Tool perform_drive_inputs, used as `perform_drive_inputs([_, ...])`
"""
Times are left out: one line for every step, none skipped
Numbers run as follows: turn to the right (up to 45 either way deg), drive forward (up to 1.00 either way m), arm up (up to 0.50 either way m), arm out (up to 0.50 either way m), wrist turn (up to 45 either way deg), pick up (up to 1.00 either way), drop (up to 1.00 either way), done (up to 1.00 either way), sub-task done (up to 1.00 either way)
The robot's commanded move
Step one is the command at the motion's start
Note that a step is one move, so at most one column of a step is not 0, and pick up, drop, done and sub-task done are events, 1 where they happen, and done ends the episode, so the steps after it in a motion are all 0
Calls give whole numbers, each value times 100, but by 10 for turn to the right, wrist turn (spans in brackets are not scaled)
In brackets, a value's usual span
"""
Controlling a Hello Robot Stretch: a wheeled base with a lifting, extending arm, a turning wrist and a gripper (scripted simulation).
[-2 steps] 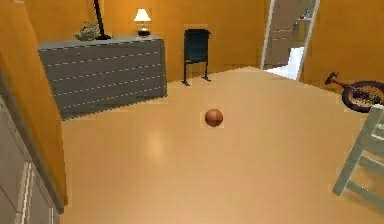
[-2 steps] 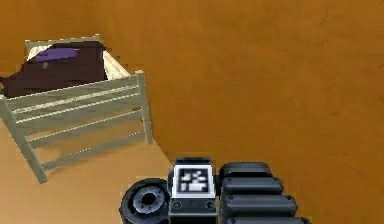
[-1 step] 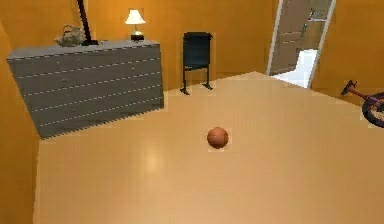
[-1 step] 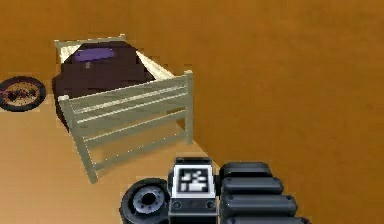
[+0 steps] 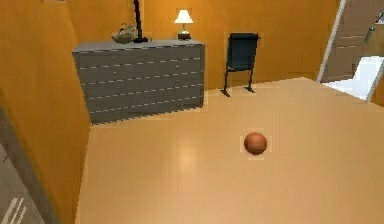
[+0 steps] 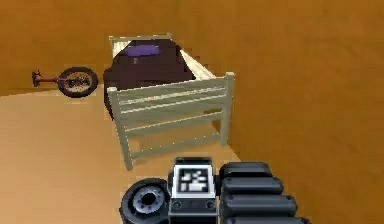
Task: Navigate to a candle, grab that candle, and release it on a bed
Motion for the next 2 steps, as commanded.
perform_drive_inputs([0,100,0,0,0,0,0,0,0])
perform_drive_inputs([-30,0,0,0,0,0,0,0,0])
